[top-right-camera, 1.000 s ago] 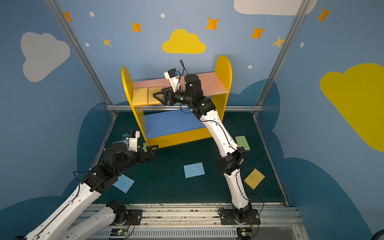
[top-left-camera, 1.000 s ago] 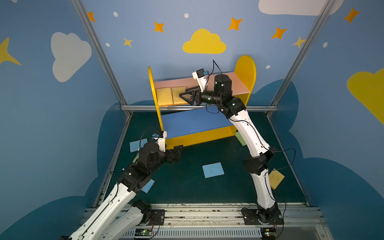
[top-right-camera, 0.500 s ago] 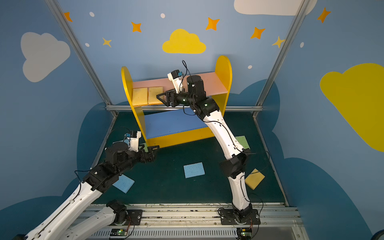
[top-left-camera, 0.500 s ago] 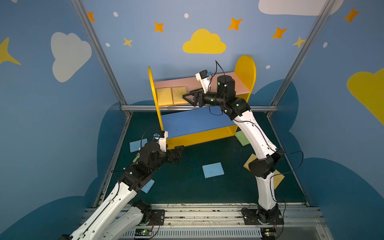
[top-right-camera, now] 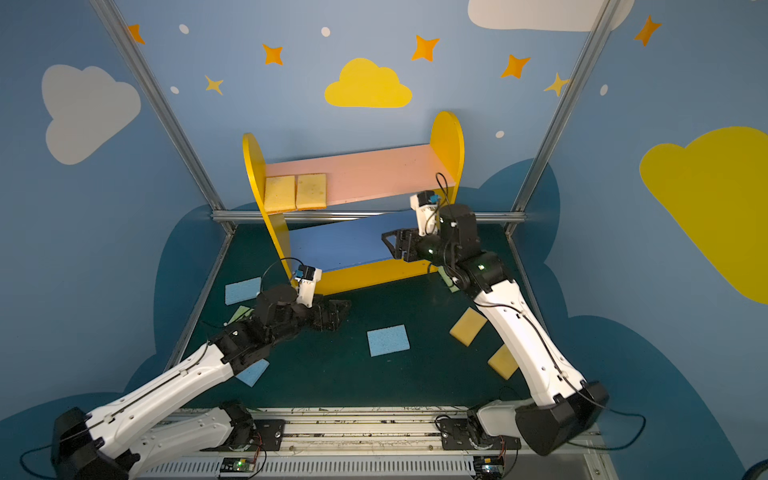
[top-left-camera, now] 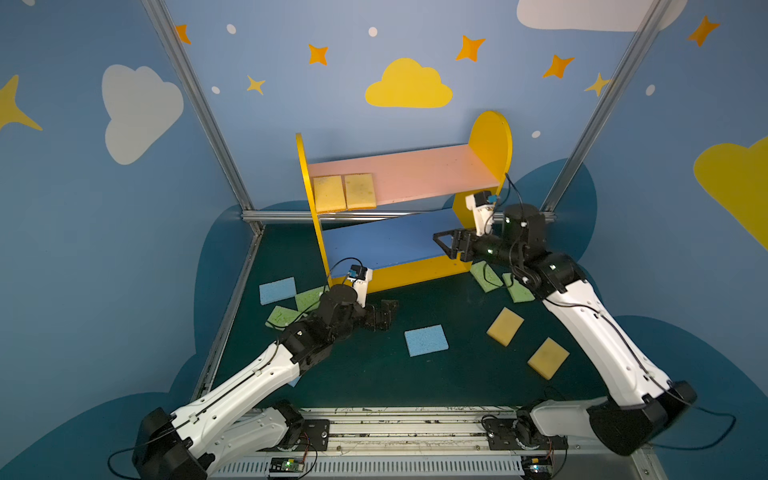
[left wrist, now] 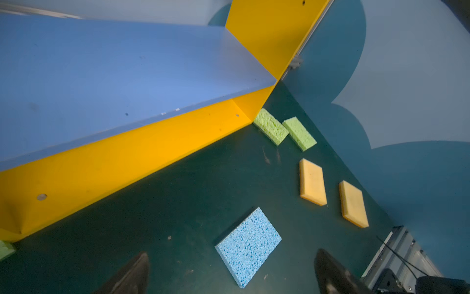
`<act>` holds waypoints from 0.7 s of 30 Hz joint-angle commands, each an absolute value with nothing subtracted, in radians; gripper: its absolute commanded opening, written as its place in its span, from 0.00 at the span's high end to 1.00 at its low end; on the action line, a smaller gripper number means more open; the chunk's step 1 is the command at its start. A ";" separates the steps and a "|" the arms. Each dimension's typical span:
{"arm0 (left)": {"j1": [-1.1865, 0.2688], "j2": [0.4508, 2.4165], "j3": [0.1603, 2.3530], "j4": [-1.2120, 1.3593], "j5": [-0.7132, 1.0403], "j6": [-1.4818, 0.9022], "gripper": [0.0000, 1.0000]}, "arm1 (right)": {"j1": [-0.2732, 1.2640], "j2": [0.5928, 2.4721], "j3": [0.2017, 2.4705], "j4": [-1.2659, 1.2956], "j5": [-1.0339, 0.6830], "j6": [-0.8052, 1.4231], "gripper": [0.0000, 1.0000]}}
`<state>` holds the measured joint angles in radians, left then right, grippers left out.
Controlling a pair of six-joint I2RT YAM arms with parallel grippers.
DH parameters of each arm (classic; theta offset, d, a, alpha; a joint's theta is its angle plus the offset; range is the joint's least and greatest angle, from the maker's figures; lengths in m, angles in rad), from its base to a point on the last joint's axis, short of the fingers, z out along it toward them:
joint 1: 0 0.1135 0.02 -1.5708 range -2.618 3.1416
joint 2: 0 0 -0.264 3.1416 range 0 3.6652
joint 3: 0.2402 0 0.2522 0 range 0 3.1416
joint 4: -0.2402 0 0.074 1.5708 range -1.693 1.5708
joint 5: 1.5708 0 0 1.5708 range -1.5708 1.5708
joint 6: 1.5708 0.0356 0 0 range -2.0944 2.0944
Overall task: Place and organize the cleaning sponges onto the shelf
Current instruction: 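Withdraw both grippers from the shelf and lower them toward the table sponges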
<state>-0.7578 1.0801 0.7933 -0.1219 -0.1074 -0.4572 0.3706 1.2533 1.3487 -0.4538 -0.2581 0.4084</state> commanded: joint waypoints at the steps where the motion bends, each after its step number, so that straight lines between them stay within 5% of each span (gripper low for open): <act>1: -0.800 1.123 0.779 -0.045 -0.151 -0.468 0.00 | 0.257 1.234 1.184 -0.463 -0.196 0.535 0.24; 9: -0.845 1.193 0.733 0.025 -0.153 -0.489 0.00 | 0.067 1.269 0.860 -0.375 -0.122 0.653 0.18; 21: -0.859 1.279 0.684 0.093 -0.115 -0.525 0.00 | -0.086 1.528 0.891 -0.549 -0.169 0.666 0.16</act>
<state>-0.8577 1.2648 0.6788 0.0639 -0.1310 -0.5098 -0.0666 1.4754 0.8463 -0.4850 -0.1291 0.6704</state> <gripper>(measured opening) 0.997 0.835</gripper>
